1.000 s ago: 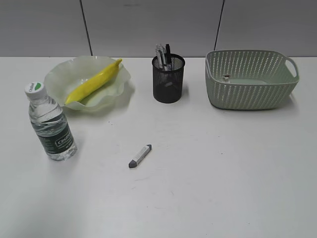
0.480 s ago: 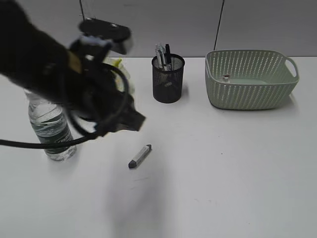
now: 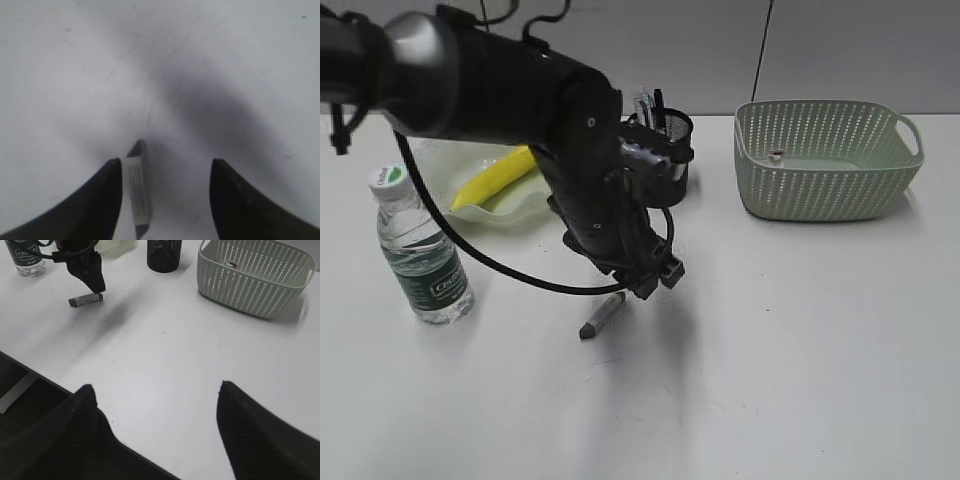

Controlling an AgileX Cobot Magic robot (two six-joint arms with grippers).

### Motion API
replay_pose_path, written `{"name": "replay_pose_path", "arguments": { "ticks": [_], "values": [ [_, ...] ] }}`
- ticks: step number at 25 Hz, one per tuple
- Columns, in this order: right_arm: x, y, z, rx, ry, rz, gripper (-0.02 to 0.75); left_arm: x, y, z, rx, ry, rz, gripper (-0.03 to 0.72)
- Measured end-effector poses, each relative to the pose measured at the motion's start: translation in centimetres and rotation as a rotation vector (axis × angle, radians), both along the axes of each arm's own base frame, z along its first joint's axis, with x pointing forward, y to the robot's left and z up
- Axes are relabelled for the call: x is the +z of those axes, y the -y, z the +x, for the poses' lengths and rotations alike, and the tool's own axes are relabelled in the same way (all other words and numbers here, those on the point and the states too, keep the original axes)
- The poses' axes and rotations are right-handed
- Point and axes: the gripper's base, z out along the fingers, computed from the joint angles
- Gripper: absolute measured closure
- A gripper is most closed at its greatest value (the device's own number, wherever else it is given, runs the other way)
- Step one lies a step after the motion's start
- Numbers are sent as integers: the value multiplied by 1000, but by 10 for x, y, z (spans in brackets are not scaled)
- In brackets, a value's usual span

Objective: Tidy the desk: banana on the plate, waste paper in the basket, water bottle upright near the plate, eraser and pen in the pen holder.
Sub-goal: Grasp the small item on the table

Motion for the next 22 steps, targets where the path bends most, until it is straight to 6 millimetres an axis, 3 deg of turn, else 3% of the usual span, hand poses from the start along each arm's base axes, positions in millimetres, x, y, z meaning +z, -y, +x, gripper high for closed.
{"name": "replay_pose_path", "arguments": {
  "ticks": [9, 11, 15, 20, 22],
  "values": [
    [0, 0, 0, 0, 1, 0, 155, -50, 0, 9, -33, -88, 175, 269],
    [0, 0, 0, 0, 1, 0, 155, -56, 0, 9, -32, -100, 186, 320],
    [0, 0, 0, 0, 3, 0, 155, -57, 1, 10, -35, -93, 187, 591],
    [0, 0, 0, 0, 3, 0, 155, -53, 4, 14, -33, -72, 166, 612],
    [0, 0, 0, 0, 3, 0, 155, -41, 7, 18, -31, -45, 140, 612]
  ]
}}
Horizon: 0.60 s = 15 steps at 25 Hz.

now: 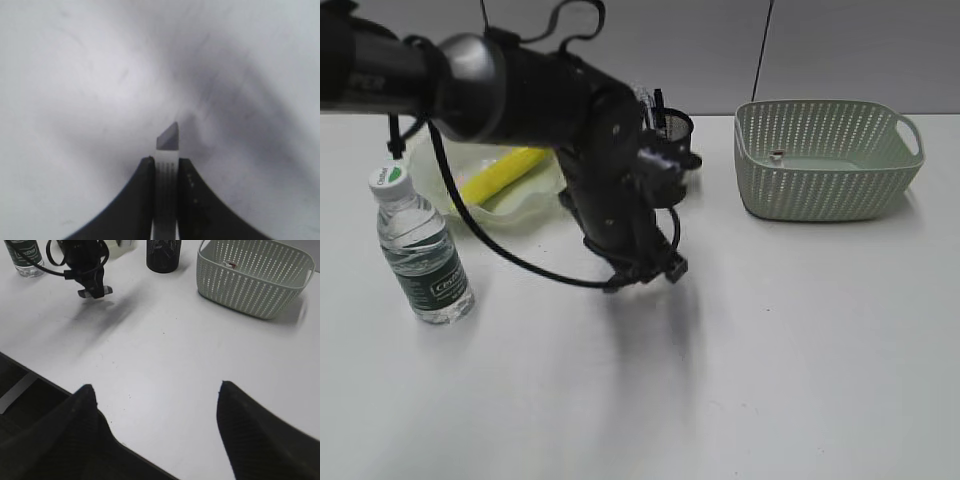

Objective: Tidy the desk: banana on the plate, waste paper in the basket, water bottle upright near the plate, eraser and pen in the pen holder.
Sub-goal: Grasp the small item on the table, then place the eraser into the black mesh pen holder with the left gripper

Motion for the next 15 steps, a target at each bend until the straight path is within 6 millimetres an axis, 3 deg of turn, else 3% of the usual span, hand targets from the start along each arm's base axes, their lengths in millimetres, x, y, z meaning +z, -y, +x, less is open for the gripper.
{"name": "replay_pose_path", "arguments": {
  "ticks": [8, 12, 15],
  "values": [
    [0, 0, 0, -2, 1, -1, 155, 105, 11, 23, 8, 359, -359, 612],
    [0, 0, 0, -3, 1, -2, 155, 123, 4, 45, 81, 498, -541, 612],
    [0, 0, 0, -3, 2, -3, 155, 126, -2, 64, 166, 570, -664, 612]
  ]
}}
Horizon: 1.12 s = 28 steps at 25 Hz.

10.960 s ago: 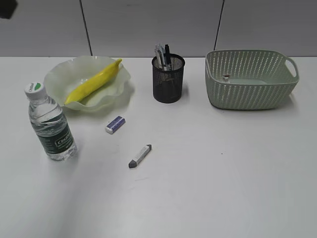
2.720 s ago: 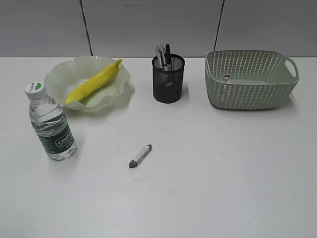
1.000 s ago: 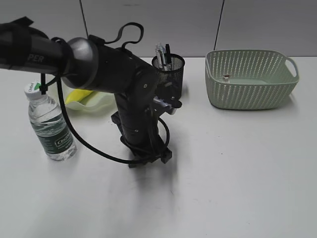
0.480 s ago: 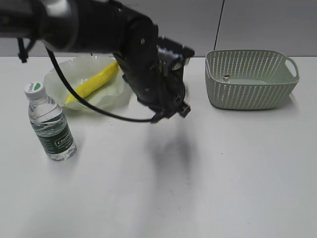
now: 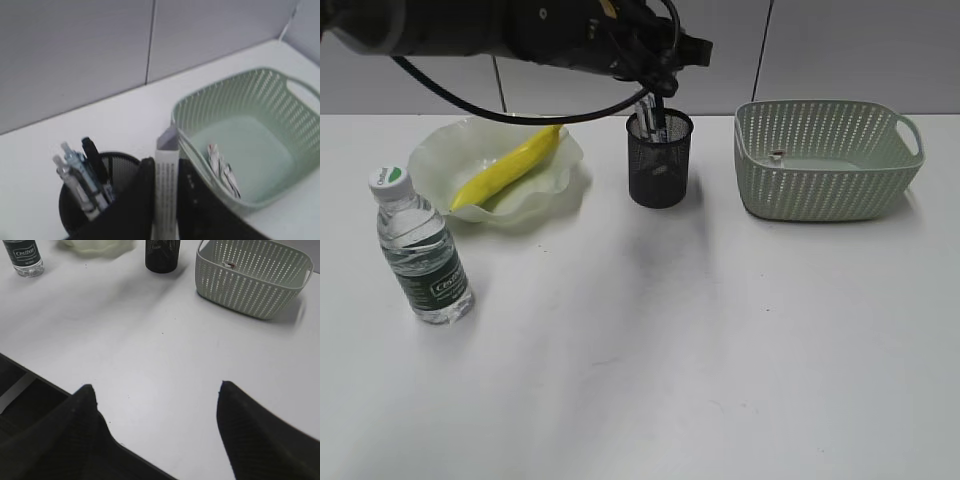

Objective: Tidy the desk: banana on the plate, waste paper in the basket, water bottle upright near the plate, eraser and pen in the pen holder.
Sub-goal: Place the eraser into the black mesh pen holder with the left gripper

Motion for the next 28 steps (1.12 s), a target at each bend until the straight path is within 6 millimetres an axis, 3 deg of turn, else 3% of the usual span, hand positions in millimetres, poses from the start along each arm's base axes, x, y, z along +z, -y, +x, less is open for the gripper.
{"name": "replay_pose_path", "arguments": {
  "ticks": [4, 11, 14, 17, 22, 26, 28],
  "values": [
    [0, 0, 0, 0, 1, -1, 155, -14, -3, 20, 66, 57, -110, 612],
    [0, 0, 0, -1, 1, -2, 155, -71, 5, 36, 100, 55, -120, 612],
    [0, 0, 0, -1, 1, -2, 155, -84, 6, 40, 107, 60, -121, 612],
    [0, 0, 0, -1, 2, -3, 155, -88, 6, 41, 110, 71, -128, 569],
    [0, 0, 0, -1, 2, -3, 155, -87, 6, 42, 113, 85, -137, 353],
    [0, 0, 0, -1, 2, -3, 155, -83, 6, 41, 111, 80, -135, 304],
    [0, 0, 0, -1, 2, -3, 155, -72, 4, 38, 105, 62, -126, 298]
  ]
}}
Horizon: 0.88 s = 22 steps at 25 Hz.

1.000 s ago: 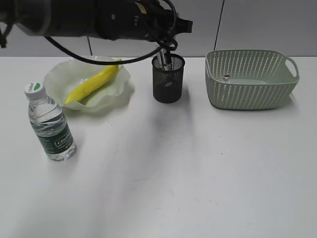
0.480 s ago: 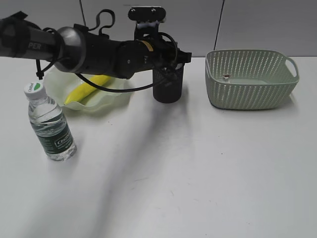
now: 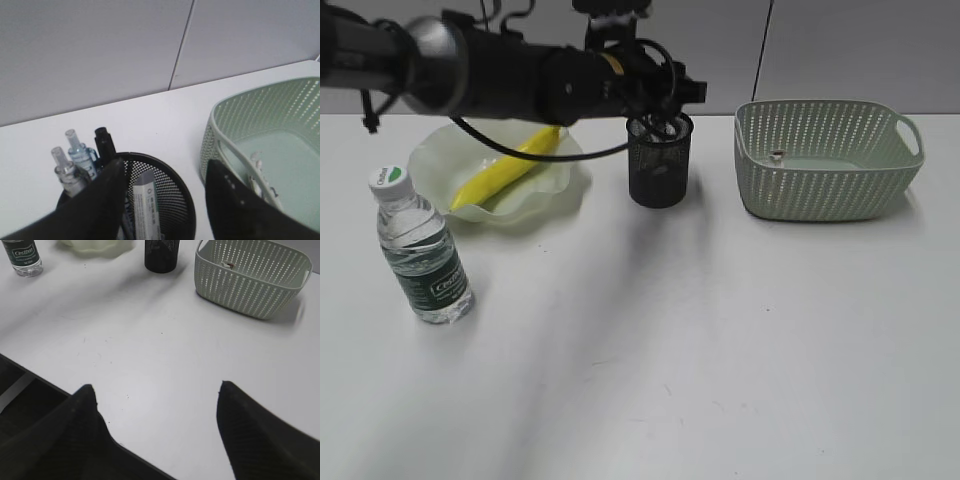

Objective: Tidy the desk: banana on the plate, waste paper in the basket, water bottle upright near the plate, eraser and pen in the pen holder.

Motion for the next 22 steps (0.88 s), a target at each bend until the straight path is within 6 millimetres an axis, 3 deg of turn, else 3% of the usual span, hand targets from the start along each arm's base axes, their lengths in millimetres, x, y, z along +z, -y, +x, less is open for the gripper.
{"name": "replay_pose_path", "arguments": {
  "ticks": [6, 9, 13, 22],
  "values": [
    [0, 0, 0, 0, 1, 0, 155, 90, -18, -31, -57, -30, 58, 298],
    [0, 0, 0, 0, 1, 0, 155, 136, -38, -59, -88, -58, 147, 300],
    [0, 0, 0, 0, 1, 0, 155, 181, -70, -102, -105, -166, 269, 312],
    [0, 0, 0, 0, 1, 0, 155, 242, -137, -191, -112, -346, 409, 326]
  ]
}}
